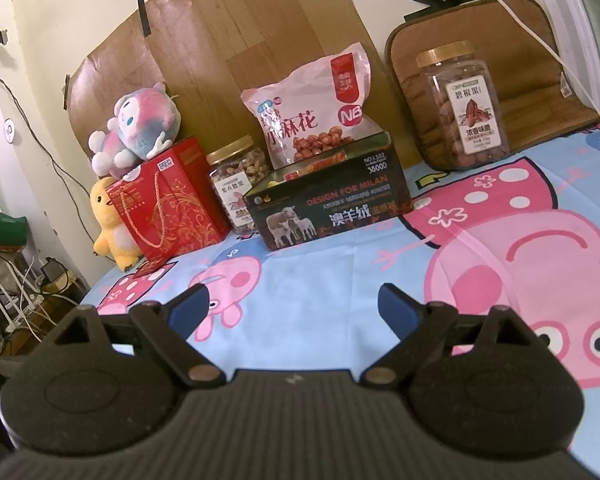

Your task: Organize snacks

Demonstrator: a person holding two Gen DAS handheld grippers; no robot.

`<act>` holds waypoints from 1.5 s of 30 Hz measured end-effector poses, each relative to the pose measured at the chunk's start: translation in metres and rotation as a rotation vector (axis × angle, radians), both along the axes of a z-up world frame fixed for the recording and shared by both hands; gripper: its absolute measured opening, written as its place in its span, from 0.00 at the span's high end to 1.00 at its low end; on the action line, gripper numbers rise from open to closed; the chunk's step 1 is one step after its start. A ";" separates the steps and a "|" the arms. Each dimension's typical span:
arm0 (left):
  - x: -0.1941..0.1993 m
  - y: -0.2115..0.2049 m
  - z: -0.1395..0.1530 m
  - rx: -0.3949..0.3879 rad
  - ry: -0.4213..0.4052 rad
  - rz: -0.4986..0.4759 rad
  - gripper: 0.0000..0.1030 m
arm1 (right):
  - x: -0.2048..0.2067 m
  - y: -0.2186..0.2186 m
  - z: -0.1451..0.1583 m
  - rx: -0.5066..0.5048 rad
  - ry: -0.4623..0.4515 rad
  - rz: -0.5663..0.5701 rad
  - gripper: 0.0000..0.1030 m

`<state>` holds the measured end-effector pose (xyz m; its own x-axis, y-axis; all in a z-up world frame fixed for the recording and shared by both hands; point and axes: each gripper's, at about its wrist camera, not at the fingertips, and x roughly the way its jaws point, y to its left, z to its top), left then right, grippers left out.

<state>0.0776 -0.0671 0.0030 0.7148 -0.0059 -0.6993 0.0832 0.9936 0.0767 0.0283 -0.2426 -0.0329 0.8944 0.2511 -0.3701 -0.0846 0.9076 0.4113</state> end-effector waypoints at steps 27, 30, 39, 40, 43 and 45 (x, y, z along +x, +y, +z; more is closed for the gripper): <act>0.004 0.002 -0.002 -0.001 0.011 0.011 0.00 | 0.002 0.001 0.000 0.000 0.001 -0.005 0.10; 0.004 0.002 -0.002 0.000 0.009 0.011 0.00 | 0.002 0.001 0.000 0.001 0.001 -0.006 0.10; 0.003 0.004 0.000 -0.003 -0.001 0.016 0.00 | 0.002 0.000 0.000 0.000 -0.003 -0.013 0.10; 0.003 0.004 0.000 -0.004 -0.002 0.015 0.00 | 0.002 0.000 0.000 0.000 -0.003 -0.014 0.10; 0.002 0.004 0.001 -0.005 -0.005 0.015 0.00 | 0.001 0.000 0.001 -0.001 -0.007 -0.015 0.10; 0.002 0.003 0.000 -0.005 -0.004 0.014 0.00 | 0.000 0.000 0.001 -0.001 -0.008 -0.015 0.10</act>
<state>0.0792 -0.0641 0.0034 0.7176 0.0007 -0.6965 0.0694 0.9950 0.0725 0.0285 -0.2424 -0.0323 0.9010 0.2373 -0.3631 -0.0745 0.9093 0.4094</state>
